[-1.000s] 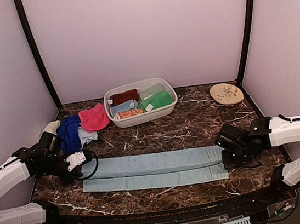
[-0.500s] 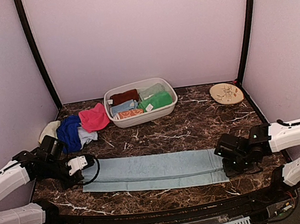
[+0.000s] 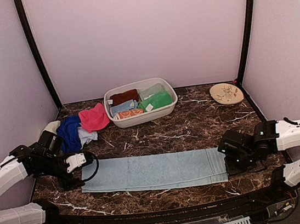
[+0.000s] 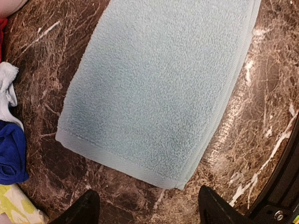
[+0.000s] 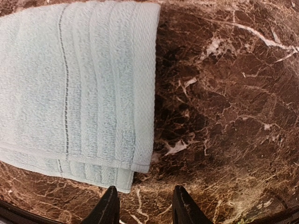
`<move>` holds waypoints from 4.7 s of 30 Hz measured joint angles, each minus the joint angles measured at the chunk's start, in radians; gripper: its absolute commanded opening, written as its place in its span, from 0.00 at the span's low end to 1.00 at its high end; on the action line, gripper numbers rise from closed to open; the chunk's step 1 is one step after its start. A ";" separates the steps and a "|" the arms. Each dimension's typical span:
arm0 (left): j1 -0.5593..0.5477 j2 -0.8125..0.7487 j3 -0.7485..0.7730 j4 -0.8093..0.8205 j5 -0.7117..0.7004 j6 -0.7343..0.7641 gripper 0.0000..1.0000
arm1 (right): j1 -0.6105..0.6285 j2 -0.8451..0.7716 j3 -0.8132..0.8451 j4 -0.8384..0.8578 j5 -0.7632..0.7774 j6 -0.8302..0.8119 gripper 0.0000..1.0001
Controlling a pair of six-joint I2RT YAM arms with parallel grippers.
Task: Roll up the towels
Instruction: Fold the towel at the center of the board, then smooth out the towel at the center of the board.
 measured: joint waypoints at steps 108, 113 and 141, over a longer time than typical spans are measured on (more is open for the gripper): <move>-0.018 0.209 0.087 0.168 -0.080 0.109 0.41 | -0.231 -0.143 -0.108 0.118 -0.326 0.052 0.41; -0.028 0.249 0.018 0.198 -0.080 0.105 0.38 | -0.232 -0.071 -0.140 0.171 -0.325 0.050 0.34; -0.030 0.280 -0.092 0.364 -0.175 0.137 0.34 | -0.253 -0.180 -0.187 0.274 -0.370 0.117 0.00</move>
